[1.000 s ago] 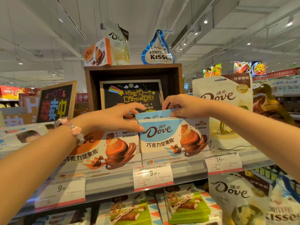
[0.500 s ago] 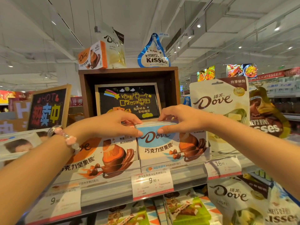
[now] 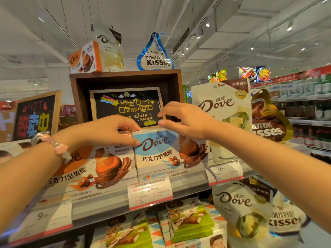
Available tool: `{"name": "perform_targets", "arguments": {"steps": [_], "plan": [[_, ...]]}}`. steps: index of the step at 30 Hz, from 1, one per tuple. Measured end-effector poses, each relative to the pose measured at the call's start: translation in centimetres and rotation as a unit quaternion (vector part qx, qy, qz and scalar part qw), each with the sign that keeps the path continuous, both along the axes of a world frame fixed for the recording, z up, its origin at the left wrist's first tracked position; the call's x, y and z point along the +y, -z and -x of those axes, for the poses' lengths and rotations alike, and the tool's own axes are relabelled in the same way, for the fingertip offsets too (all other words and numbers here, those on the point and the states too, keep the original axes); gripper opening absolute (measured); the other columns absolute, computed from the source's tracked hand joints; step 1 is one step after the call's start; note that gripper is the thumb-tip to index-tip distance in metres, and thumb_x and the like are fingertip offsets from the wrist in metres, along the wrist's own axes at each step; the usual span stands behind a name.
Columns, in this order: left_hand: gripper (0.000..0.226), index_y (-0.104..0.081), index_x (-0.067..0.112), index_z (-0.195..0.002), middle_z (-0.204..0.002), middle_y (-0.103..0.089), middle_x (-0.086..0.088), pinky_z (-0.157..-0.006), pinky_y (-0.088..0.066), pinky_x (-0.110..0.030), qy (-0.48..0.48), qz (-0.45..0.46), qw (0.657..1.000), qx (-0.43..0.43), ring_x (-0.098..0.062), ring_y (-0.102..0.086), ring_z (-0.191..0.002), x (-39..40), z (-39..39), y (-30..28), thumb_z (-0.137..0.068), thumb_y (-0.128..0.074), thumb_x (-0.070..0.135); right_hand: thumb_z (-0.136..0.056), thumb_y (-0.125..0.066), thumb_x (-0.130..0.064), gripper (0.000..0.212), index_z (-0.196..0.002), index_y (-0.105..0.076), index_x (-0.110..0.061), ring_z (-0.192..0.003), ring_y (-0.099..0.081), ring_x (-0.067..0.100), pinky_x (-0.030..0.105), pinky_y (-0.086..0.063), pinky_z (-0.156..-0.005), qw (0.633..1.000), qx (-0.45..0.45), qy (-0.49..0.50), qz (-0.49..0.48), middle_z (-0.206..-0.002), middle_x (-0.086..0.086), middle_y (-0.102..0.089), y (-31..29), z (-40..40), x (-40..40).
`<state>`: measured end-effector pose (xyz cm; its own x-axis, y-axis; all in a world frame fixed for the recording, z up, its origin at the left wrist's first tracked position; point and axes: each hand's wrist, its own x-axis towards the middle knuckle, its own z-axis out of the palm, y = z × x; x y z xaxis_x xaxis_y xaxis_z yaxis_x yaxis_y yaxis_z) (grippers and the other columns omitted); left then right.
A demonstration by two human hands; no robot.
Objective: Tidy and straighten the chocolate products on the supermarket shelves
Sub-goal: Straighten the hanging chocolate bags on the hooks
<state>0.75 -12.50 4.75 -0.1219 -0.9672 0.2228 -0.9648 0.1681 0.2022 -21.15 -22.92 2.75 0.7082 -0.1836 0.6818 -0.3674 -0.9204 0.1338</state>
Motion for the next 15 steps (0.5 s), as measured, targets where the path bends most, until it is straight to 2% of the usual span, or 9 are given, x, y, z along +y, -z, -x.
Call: {"name": "perform_targets", "arguments": {"steps": [2, 5, 8, 12, 15], "plan": [[0.046, -0.061, 0.040, -0.102, -0.112, -0.058, 0.019, -0.094, -0.043, -0.033, -0.030, 0.036, 0.999, -0.013, -0.003, -0.051, -0.109, 0.0, 1.1, -0.1, -0.062, -0.063, 0.064, -0.094, -0.048, -0.041, 0.038, -0.120, -0.059, -0.016, -0.103, -0.056, 0.015, 0.032, -0.047, -0.083, 0.999, -0.047, -0.018, 0.017, -0.116, 0.001, -0.059, 0.0, 1.4, 0.2], [0.061, -0.057, 0.038, -0.102, -0.102, -0.058, 0.023, -0.079, -0.042, -0.018, -0.027, 0.115, 0.993, 0.030, 0.005, -0.055, -0.097, -0.4, 4.3, 0.0, -0.051, -0.057, 0.073, -0.089, -0.058, -0.026, 0.025, -0.111, -0.062, -0.016, -0.091, -0.054, 0.012, 0.026, -0.042, -0.074, 0.993, -0.109, -0.028, 0.033, -0.100, -0.008, -0.056, 0.4, 4.9, -0.2], [0.057, -0.055, 0.037, -0.102, -0.099, -0.061, 0.018, -0.072, -0.041, -0.012, -0.002, 0.193, 0.978, 0.080, 0.005, -0.058, -0.091, -2.1, 8.2, 0.1, -0.055, -0.061, 0.068, -0.085, -0.059, -0.017, 0.017, -0.101, -0.062, -0.012, -0.083, -0.054, 0.014, 0.034, -0.046, -0.072, 0.980, -0.194, -0.037, 0.023, -0.092, -0.002, -0.058, 1.2, 9.2, -1.2], [0.067, -0.048, 0.027, -0.120, -0.107, -0.059, 0.009, -0.069, -0.045, -0.015, -0.030, 0.230, 0.956, 0.177, -0.002, -0.059, -0.092, -6.2, 13.0, 0.1, -0.064, -0.076, 0.050, -0.080, -0.060, -0.010, 0.022, -0.101, -0.060, -0.005, -0.091, -0.051, 0.019, 0.032, -0.043, -0.078, 0.948, -0.316, 0.004, 0.047, -0.097, 0.006, -0.056, 2.8, 15.2, -4.0], [0.092, -0.034, 0.020, -0.135, -0.118, -0.050, 0.004, -0.069, -0.042, -0.016, -0.066, 0.243, 0.942, 0.223, -0.005, -0.054, -0.098, -8.8, 15.9, 0.8, -0.060, -0.081, 0.047, -0.078, -0.067, -0.013, 0.037, -0.112, -0.054, -0.006, -0.103, -0.047, 0.022, 0.030, -0.037, -0.086, 0.931, -0.359, 0.063, 0.027, -0.110, 0.010, -0.052, 3.9, 18.8, -6.8]]}}
